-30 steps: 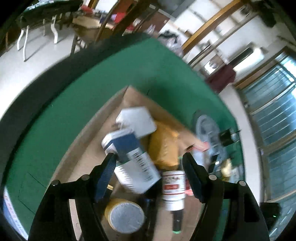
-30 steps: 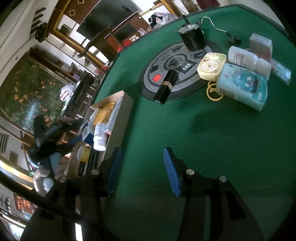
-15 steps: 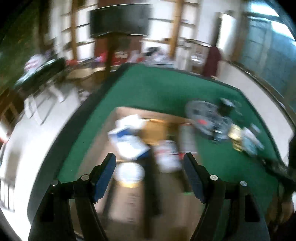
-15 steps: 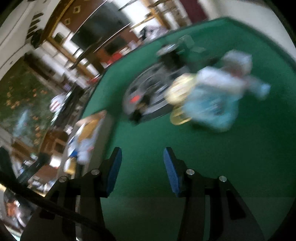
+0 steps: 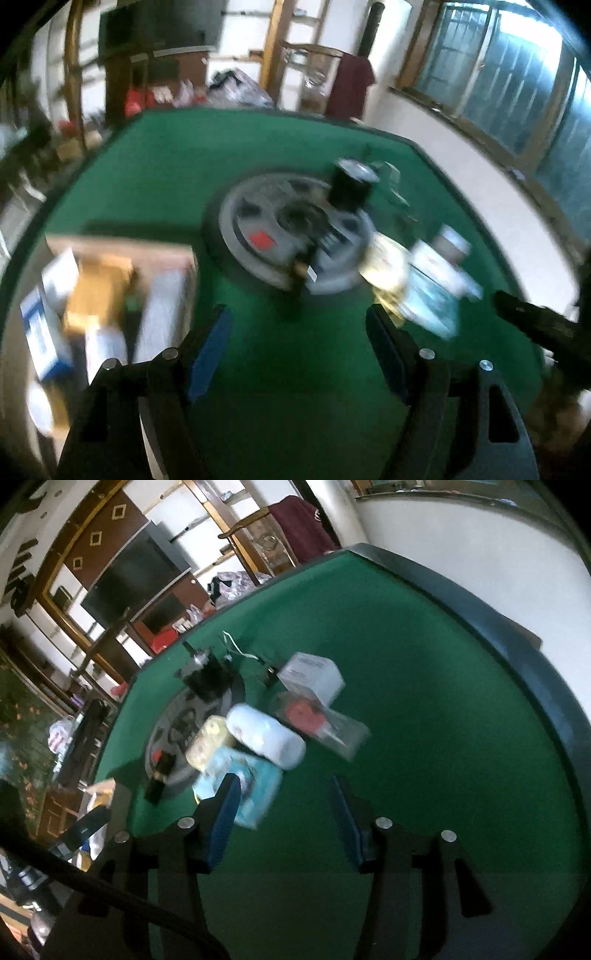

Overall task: Organize objects
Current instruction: 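Move both open grippers back over the items beside the weight plate, then grasp the black marker on the weight plate with the left gripper while the right grasps the white bottle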

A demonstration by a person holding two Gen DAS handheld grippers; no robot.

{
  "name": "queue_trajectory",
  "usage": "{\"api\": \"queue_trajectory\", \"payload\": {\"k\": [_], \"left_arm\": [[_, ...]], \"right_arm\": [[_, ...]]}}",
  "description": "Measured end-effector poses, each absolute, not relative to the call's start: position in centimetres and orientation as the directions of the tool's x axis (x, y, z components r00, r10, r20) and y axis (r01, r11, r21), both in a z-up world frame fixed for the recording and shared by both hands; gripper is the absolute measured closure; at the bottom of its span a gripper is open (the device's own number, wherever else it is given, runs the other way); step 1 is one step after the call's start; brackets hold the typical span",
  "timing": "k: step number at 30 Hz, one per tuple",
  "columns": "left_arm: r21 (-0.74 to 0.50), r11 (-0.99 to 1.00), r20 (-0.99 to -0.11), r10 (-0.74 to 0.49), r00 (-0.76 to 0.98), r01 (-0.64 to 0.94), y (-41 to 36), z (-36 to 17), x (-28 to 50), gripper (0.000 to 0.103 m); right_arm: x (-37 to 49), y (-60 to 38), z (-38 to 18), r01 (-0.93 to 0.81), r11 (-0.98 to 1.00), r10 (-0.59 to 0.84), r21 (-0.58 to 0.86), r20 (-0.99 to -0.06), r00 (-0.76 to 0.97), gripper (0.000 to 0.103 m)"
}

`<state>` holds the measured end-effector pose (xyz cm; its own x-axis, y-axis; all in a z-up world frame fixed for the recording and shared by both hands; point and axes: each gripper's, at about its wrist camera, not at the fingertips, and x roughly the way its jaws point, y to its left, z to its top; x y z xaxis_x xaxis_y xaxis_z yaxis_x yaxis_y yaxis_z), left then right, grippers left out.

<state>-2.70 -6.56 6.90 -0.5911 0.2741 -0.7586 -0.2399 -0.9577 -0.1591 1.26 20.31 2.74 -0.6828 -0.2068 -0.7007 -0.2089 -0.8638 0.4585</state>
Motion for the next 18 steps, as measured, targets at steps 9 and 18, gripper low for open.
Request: {"api": "queue_trajectory", "payload": {"k": [9, 18], "left_arm": [[-0.055, -0.967, -0.792, 0.193, -0.580, -0.248, -3.9, 4.4, -7.1, 0.046], [0.000, -0.980, -0.820, 0.114, -0.560, -0.200, -1.8, 0.9, -8.7, 0.046]], "right_arm": [[-0.9, 19.1, 1.4, -0.133, -0.863, -0.264, 0.488, -0.660, -0.704, 0.054], [-0.5, 18.9, 1.6, -0.109, -0.832, -0.326, 0.544, -0.638, -0.698, 0.054]]}}
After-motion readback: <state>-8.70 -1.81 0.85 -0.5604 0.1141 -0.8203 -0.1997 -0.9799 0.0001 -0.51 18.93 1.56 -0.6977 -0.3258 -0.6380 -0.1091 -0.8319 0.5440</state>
